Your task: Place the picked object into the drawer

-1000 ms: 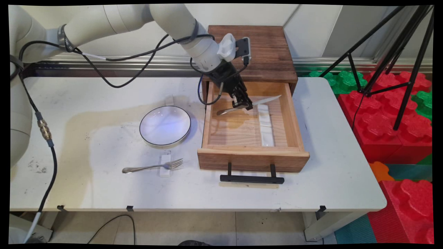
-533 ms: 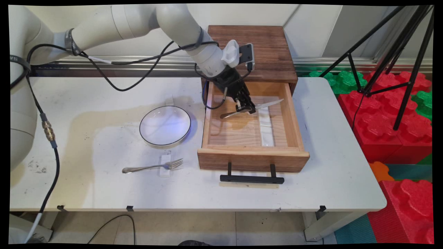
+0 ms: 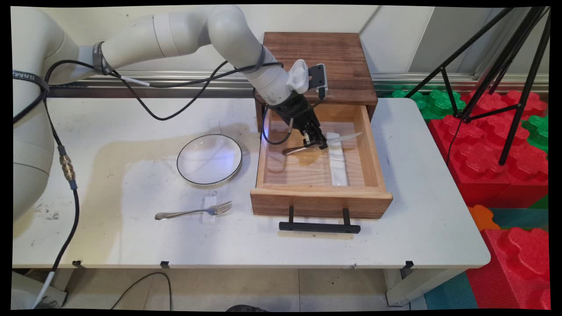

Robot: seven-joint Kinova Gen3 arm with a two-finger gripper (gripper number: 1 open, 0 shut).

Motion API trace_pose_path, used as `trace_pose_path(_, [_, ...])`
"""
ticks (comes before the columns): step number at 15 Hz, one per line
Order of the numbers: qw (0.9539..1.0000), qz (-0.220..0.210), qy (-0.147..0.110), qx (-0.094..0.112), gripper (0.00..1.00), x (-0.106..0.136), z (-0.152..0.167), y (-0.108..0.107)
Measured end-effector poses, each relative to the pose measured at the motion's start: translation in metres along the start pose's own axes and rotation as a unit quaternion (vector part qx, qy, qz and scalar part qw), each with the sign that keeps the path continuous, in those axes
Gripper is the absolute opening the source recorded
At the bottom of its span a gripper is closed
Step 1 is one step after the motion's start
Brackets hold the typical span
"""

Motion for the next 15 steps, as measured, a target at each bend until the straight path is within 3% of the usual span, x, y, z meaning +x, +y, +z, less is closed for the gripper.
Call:
trace_pose_path(7, [1.0000, -0.004, -0.006, 0.001, 0.00, -0.005, 0.014, -0.001])
trace_pose_path(8, [1.0000, -0.004, -0.007, 0.001, 1.00, -0.006, 0.015, -0.001])
trace_pose_path(15, [0.9999, -0.007, -0.004, 0.009, 1.00, -0.007, 0.018, -0.001])
